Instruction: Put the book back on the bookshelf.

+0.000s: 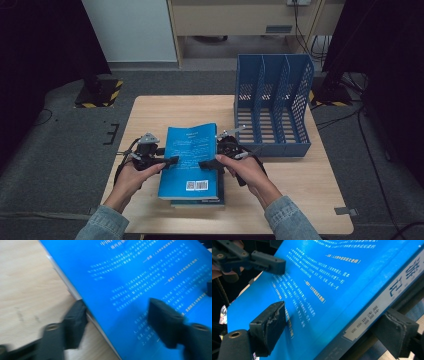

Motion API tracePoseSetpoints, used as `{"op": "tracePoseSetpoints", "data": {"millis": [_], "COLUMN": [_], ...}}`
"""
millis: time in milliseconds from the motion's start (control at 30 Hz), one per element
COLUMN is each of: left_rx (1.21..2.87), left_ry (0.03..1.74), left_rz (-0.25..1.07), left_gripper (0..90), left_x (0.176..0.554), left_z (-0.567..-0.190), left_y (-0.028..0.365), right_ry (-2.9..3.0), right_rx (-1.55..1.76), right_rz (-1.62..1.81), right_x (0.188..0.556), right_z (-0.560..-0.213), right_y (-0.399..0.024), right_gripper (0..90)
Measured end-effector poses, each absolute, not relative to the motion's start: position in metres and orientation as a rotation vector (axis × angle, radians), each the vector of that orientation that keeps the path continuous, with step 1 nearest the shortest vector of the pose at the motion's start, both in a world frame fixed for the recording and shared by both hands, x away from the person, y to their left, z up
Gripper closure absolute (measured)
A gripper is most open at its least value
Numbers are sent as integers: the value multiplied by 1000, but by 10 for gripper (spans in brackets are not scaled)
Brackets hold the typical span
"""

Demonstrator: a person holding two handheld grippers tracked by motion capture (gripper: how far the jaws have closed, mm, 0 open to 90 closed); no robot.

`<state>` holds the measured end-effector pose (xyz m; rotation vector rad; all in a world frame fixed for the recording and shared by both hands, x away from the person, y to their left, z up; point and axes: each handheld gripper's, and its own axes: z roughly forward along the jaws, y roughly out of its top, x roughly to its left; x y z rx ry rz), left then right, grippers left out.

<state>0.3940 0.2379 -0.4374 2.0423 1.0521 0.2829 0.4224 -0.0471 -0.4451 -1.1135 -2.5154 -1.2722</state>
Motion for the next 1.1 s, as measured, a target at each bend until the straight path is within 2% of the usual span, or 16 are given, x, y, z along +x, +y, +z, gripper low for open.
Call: {"op": "tracePoseSetpoints", "data": {"millis": [400,1100], "left_rx": [2049,2059], "left_ry": [1049,1039], "left_rz": [248,244], "left_gripper": [628,742], "left_x": [399,398], "left_z": [-431,-423], "left_y": [246,251], "right_ry": [-2539,-2563], "right_rx": [-1082,-1053], "right_rz": [-1257,-1280], "right_x": [424,428], "right_z": [-441,-429], "right_y": [-44,-34], "right_gripper": [161,217]}}
